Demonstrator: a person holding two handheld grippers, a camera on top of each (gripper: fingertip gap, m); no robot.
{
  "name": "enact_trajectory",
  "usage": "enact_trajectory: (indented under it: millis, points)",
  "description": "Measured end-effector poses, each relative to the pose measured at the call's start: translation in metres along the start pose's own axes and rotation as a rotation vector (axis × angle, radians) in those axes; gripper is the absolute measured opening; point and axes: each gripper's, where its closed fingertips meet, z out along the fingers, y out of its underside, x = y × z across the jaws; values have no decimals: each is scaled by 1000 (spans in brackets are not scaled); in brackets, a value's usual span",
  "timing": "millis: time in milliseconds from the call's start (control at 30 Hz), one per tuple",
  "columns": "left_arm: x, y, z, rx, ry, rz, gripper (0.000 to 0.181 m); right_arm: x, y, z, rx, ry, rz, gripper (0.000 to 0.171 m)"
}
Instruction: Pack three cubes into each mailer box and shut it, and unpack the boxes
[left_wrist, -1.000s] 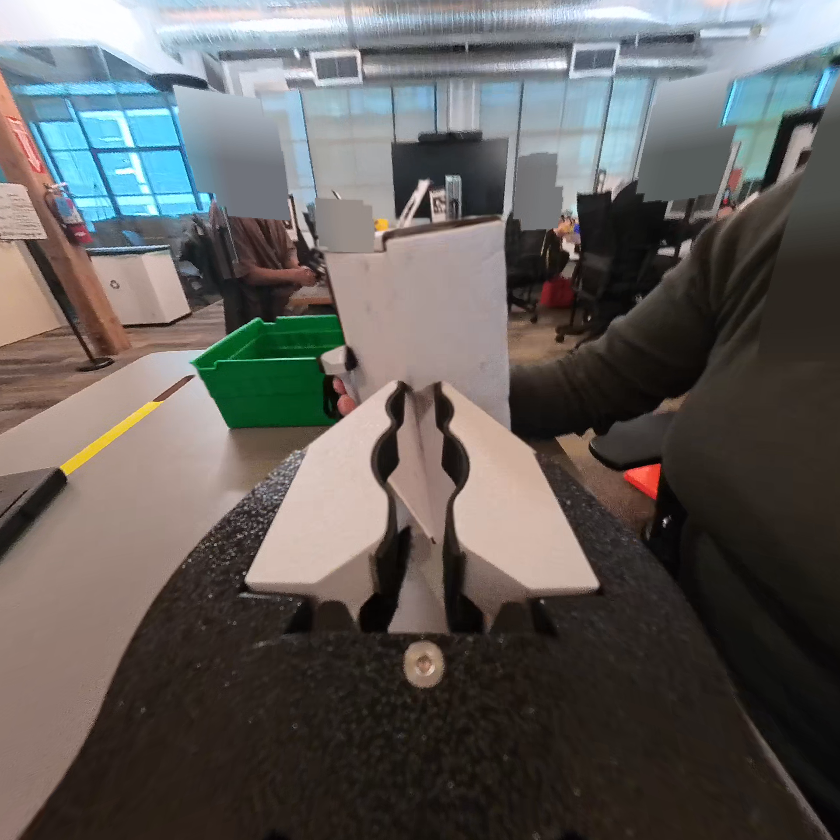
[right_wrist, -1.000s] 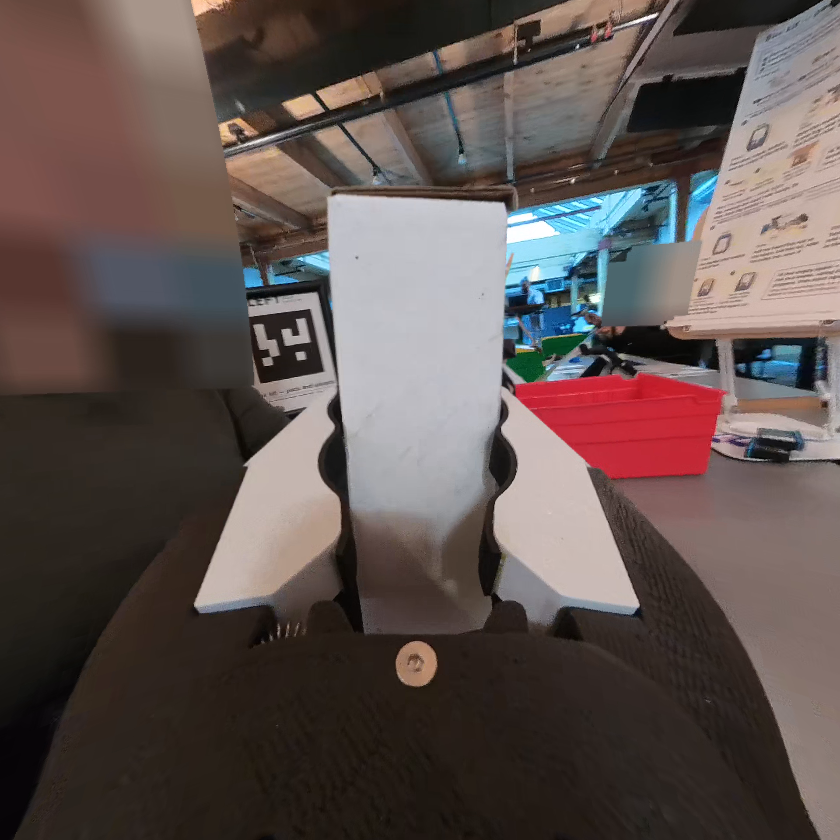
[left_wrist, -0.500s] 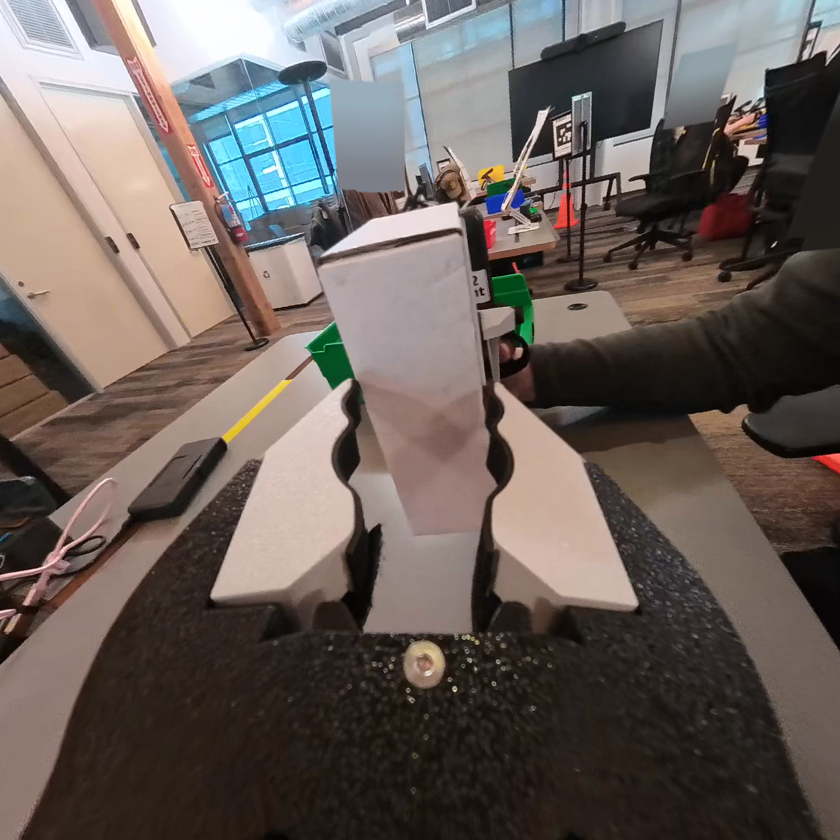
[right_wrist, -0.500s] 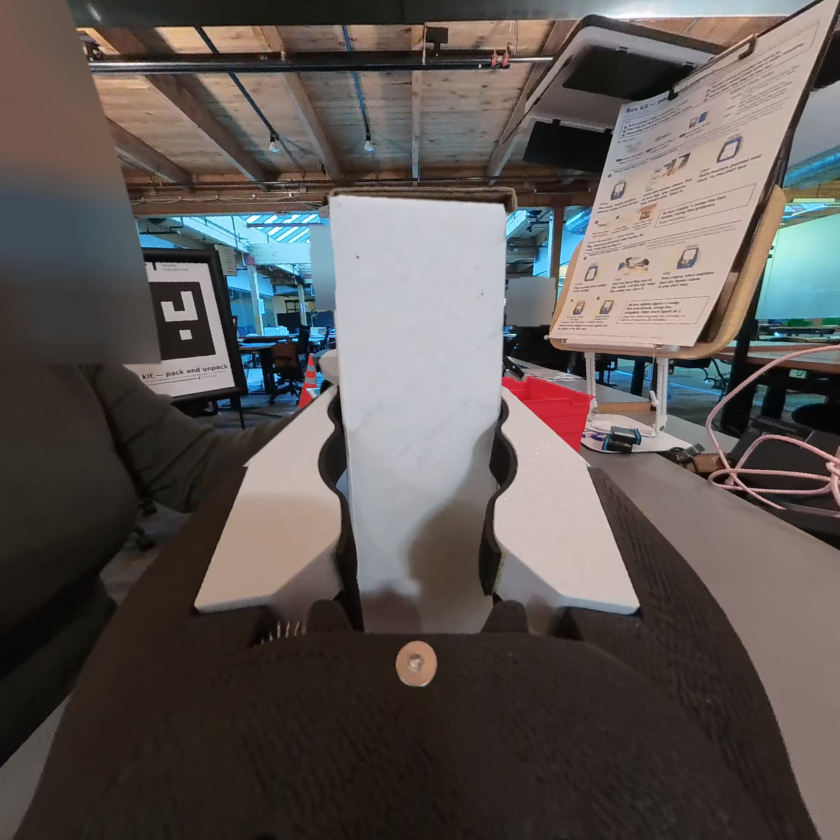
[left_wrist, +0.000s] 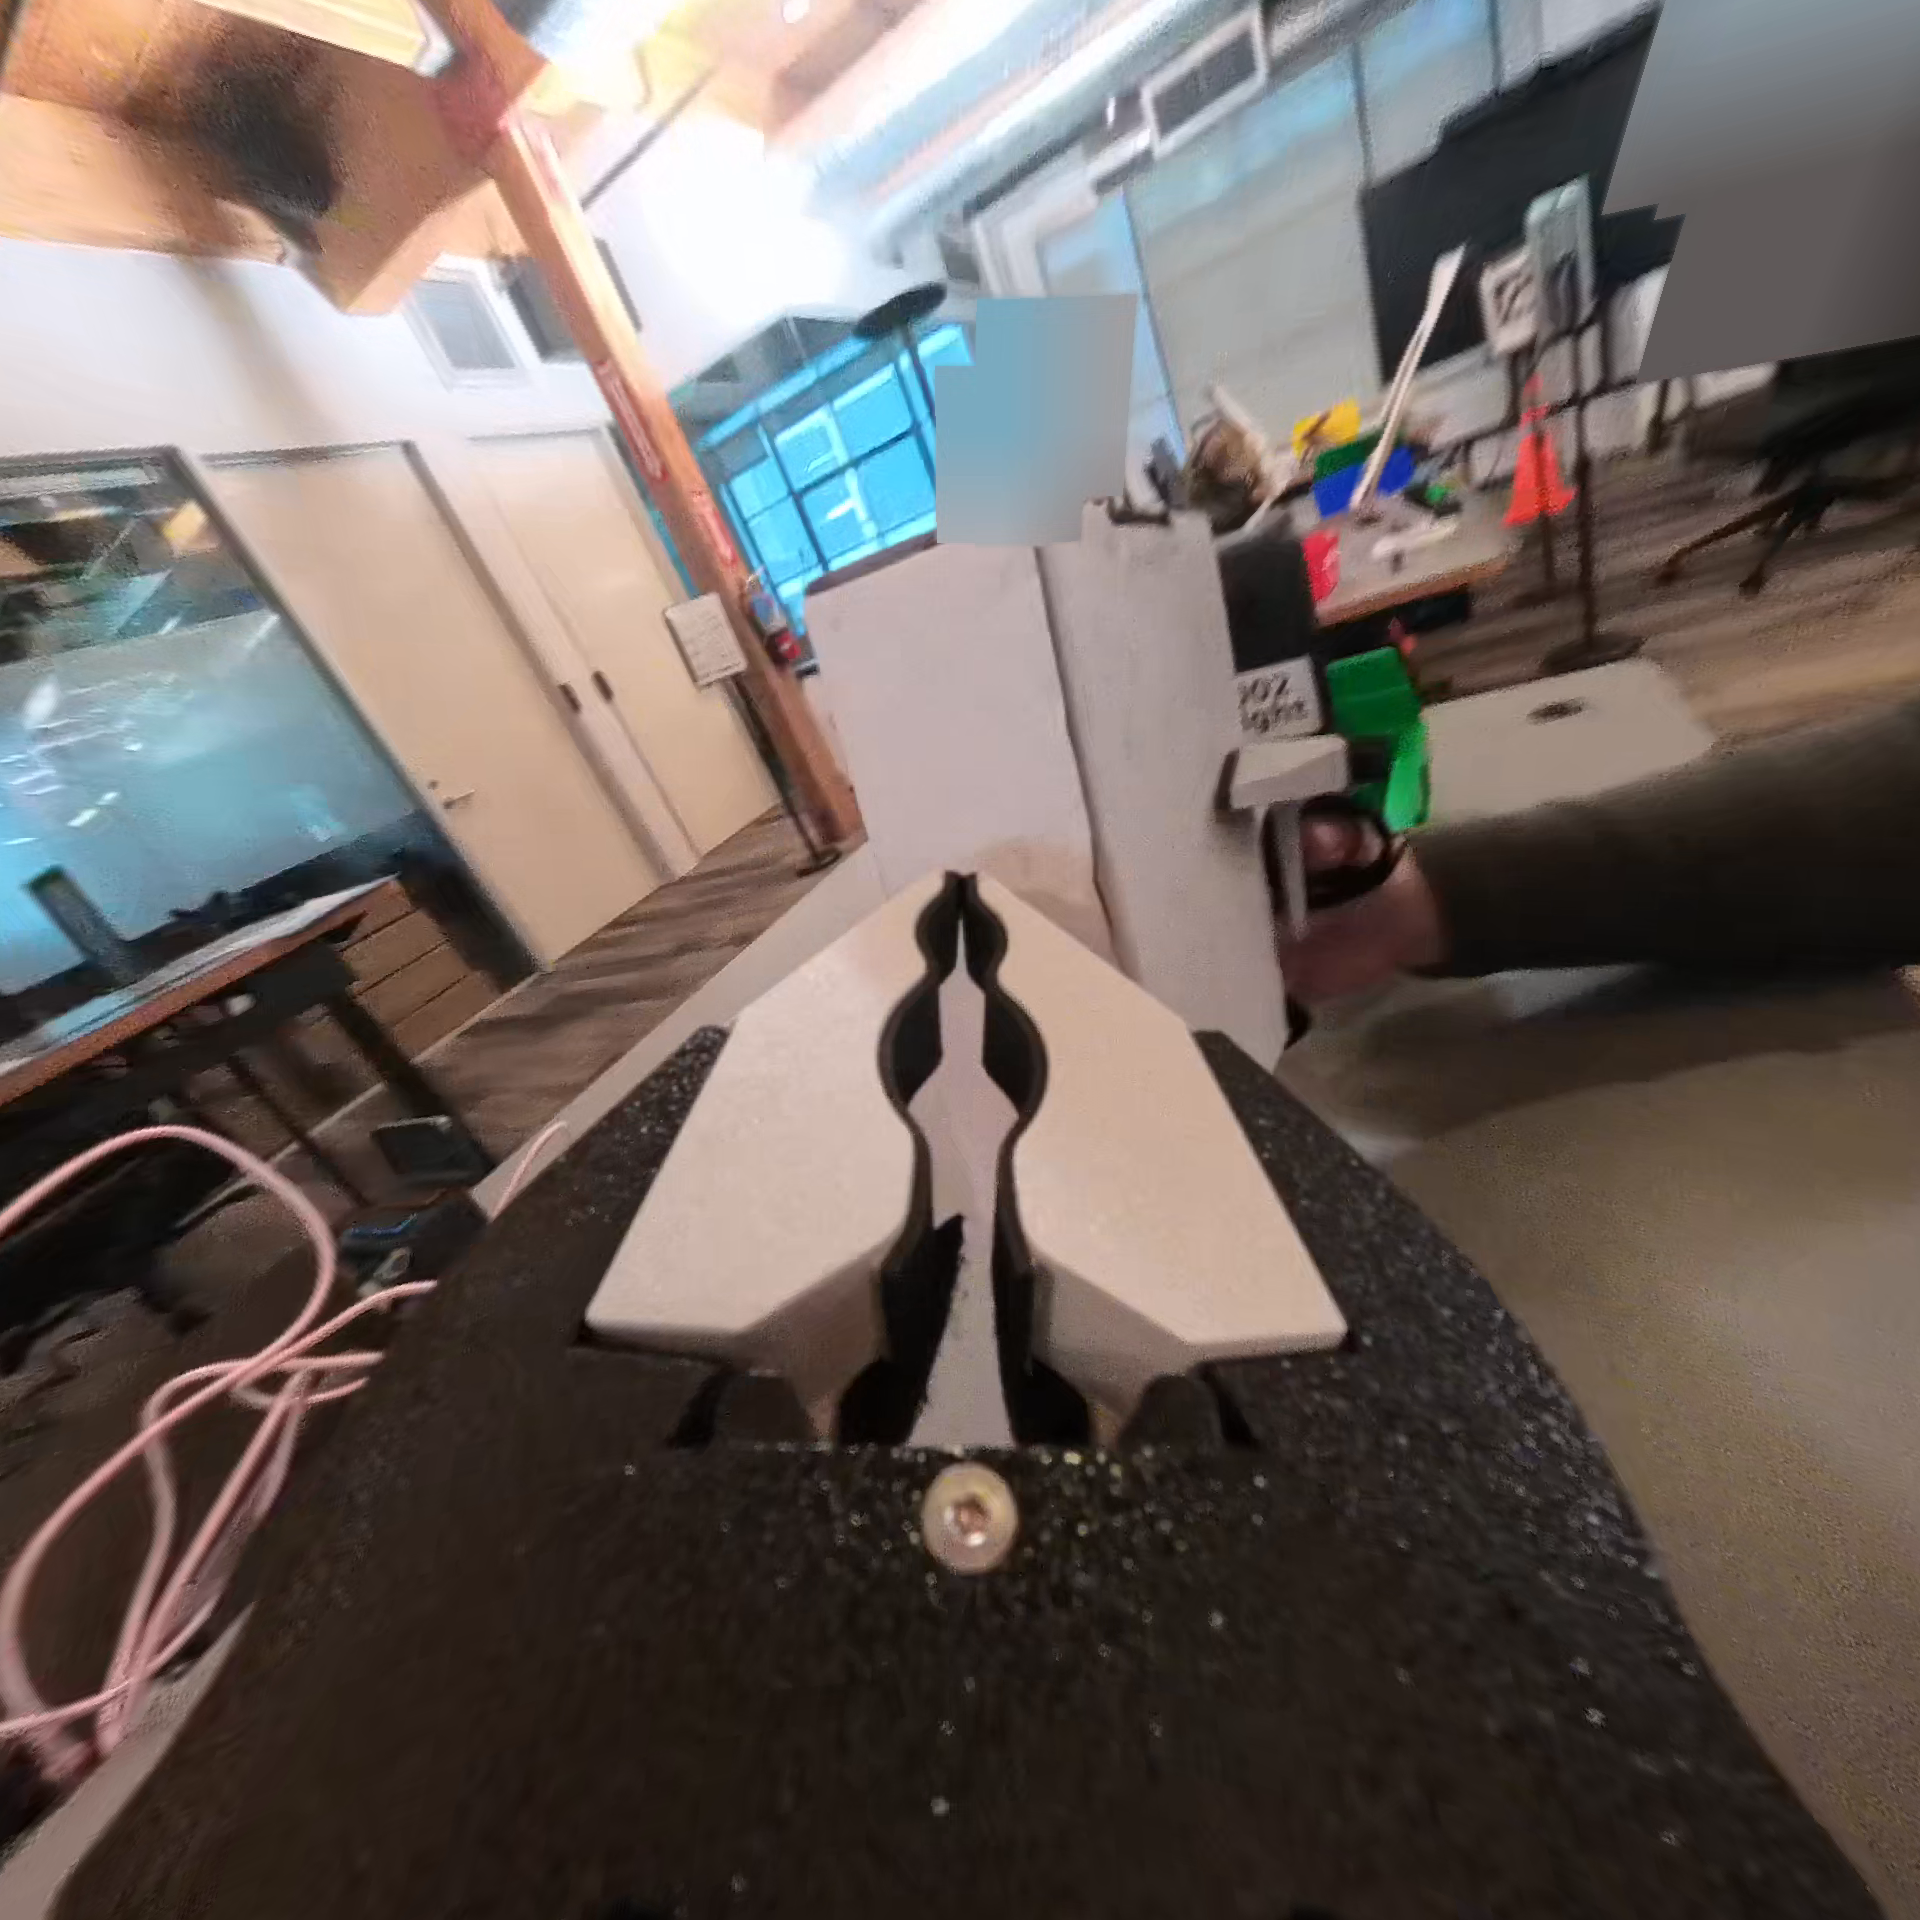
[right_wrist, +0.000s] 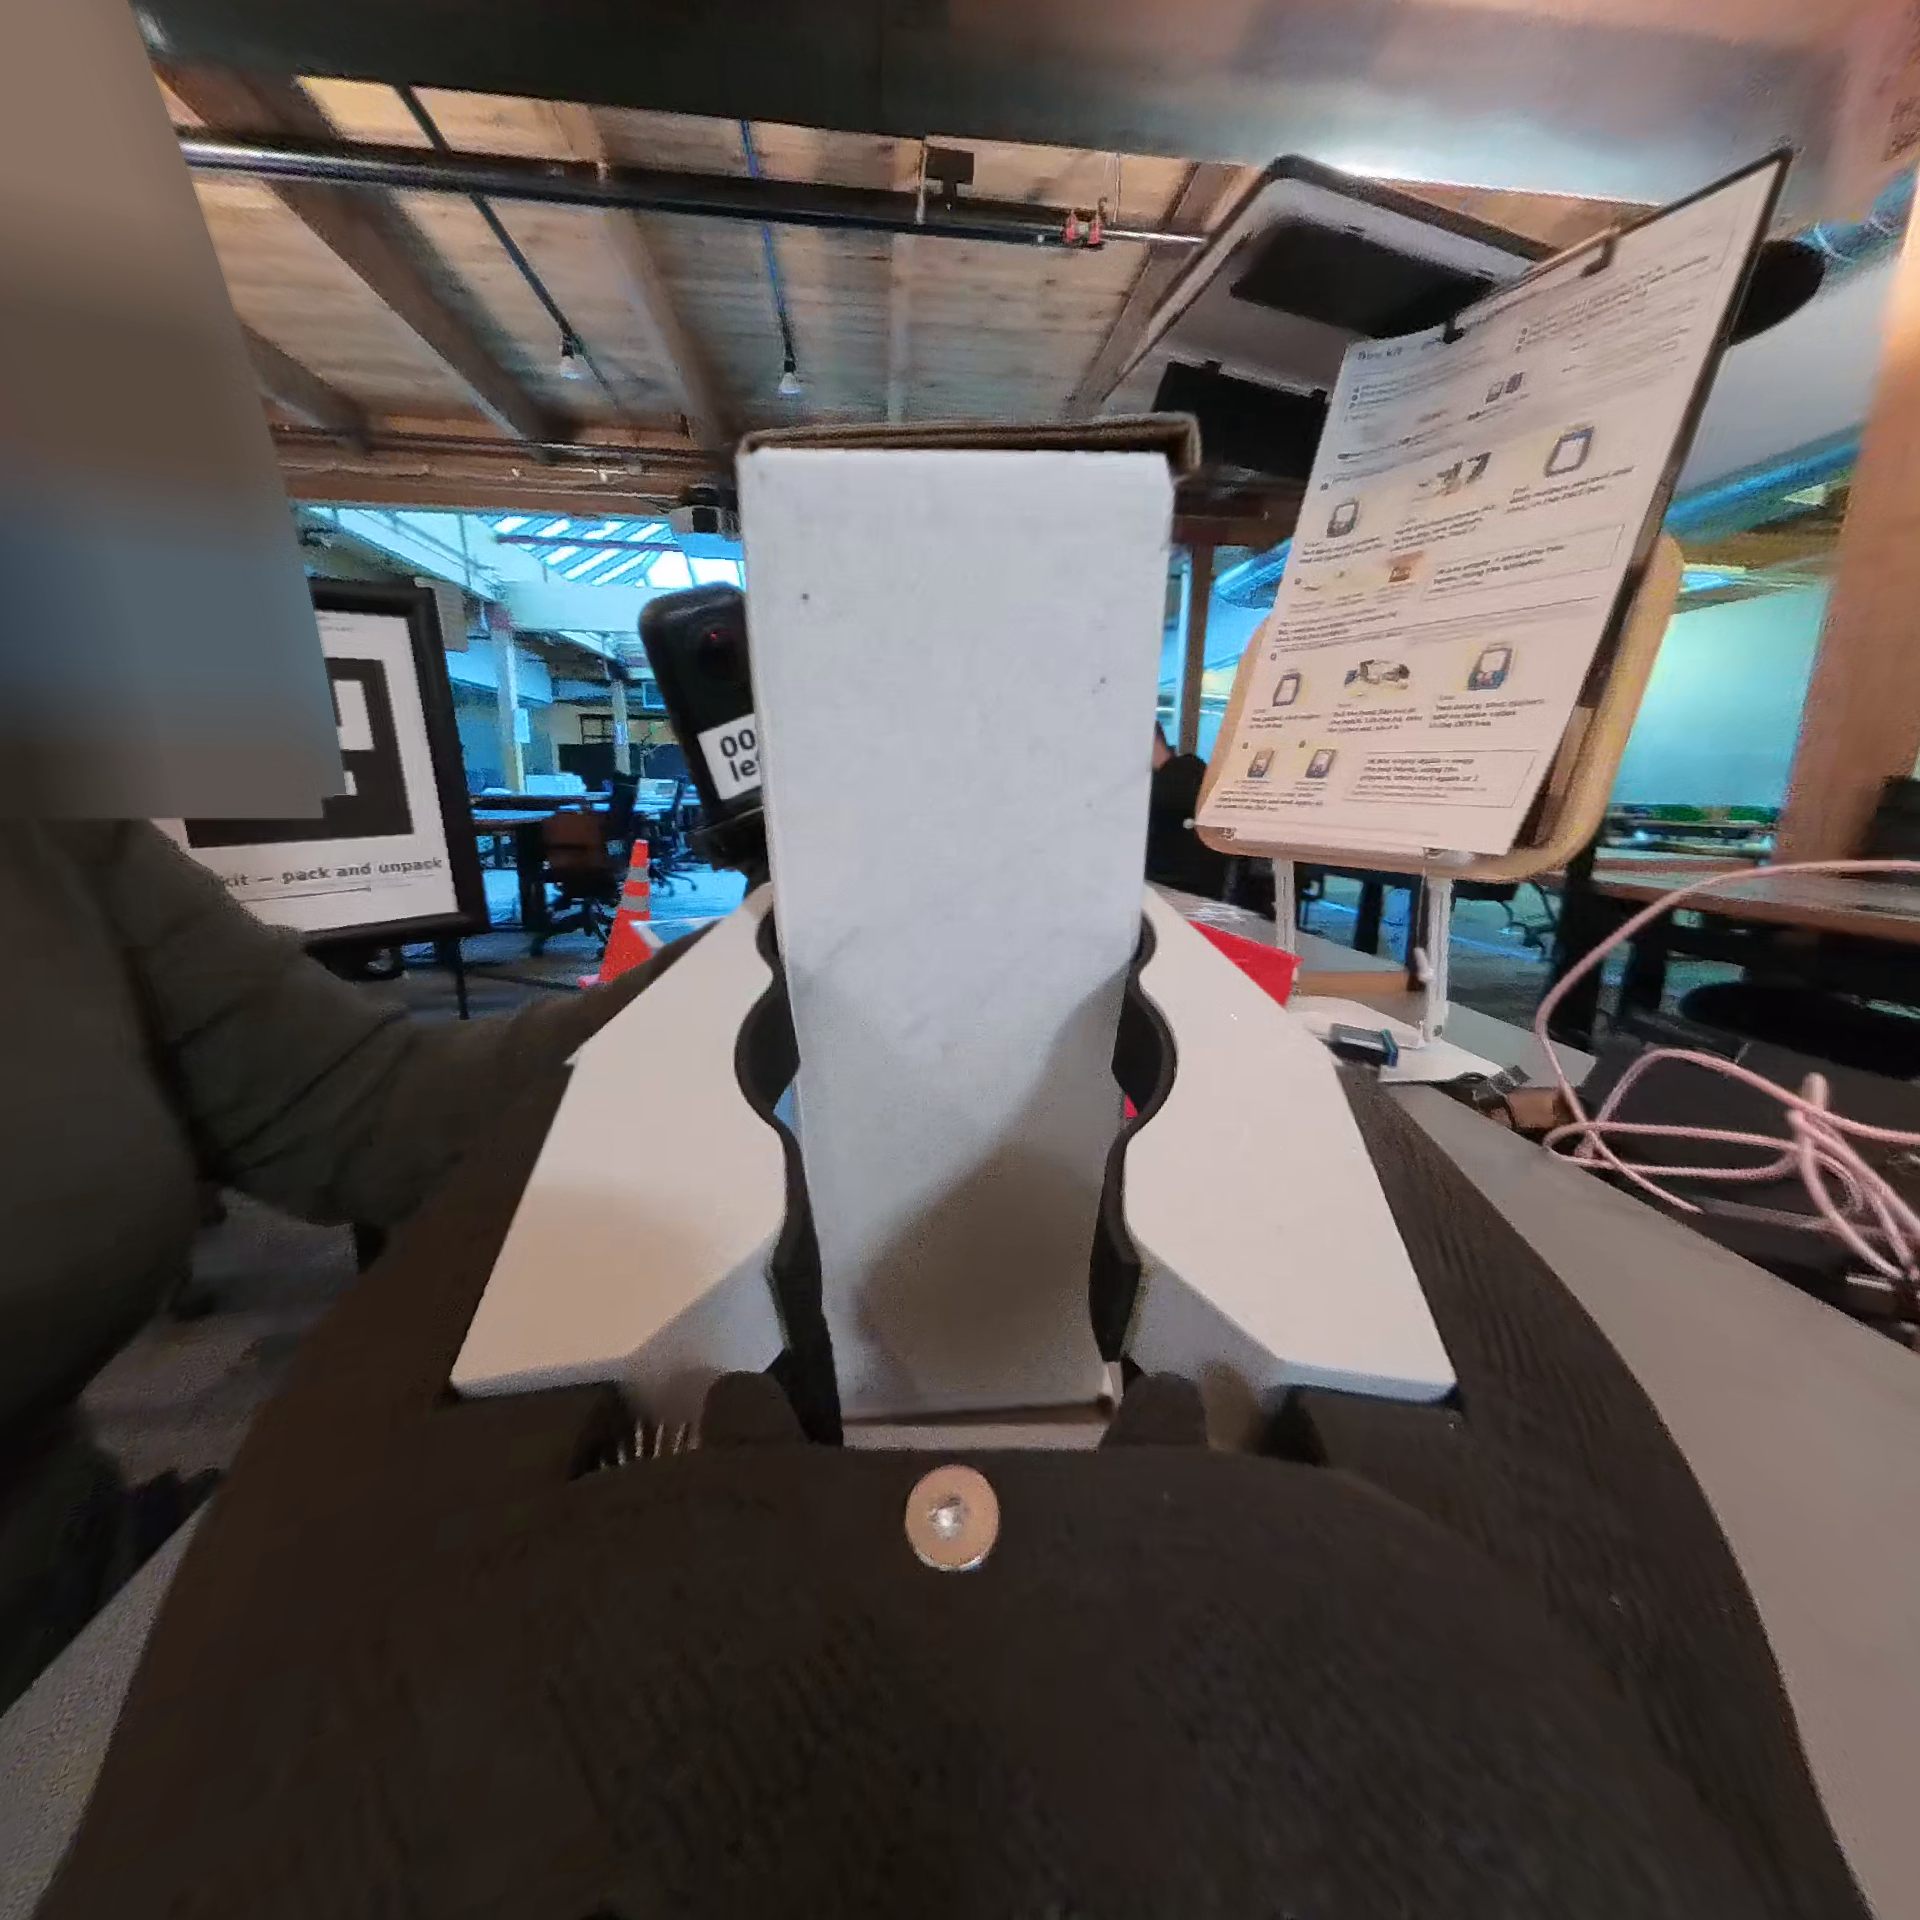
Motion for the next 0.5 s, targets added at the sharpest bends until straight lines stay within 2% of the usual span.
enact_trajectory:
  millis: [133, 300, 500]
  points:
    - [-6, -5, 0, 41, -48, -32, 3, -1, -5, 8, 49, 75, -61, 61]
    - [-6, -12, -5, 87, 29, -155, 42, 11, -12, 2, 71, 157, -91, 60]
    - [-11, -4, 0, 30, -83, -18, 30, 9, -8, 6, 34, 181, -157, 60]
